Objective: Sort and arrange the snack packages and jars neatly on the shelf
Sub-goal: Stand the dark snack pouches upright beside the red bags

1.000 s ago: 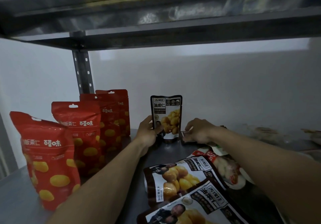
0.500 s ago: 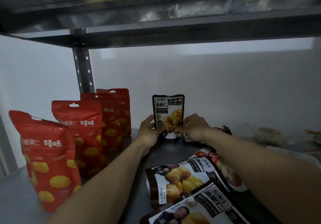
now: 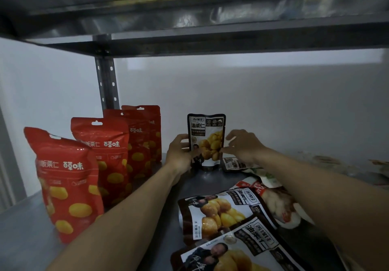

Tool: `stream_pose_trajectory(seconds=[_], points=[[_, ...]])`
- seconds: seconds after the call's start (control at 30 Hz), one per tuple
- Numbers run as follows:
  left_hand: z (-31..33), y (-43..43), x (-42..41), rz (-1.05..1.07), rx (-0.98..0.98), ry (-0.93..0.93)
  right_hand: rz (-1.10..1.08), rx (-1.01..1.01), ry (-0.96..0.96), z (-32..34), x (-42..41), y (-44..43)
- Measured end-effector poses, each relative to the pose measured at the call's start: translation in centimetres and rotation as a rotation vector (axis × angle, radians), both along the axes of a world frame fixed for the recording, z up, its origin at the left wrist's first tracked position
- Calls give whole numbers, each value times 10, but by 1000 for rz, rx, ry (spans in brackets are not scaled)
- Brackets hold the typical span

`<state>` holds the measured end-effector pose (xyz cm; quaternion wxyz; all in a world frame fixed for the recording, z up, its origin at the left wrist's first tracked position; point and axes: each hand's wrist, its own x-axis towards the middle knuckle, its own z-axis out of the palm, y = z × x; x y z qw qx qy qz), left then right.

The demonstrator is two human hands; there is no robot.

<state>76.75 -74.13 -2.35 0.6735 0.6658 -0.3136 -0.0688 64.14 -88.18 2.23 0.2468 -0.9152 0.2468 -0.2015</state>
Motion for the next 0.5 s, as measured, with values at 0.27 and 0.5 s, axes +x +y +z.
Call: stream_pose_trajectory(seconds=[0.27, 0.5], points=[[2, 14, -13, 180, 159, -147, -75, -127, 457, 5, -35, -25], [2, 23, -26, 220, 253, -269, -264, -119, 391, -6, -37, -38]])
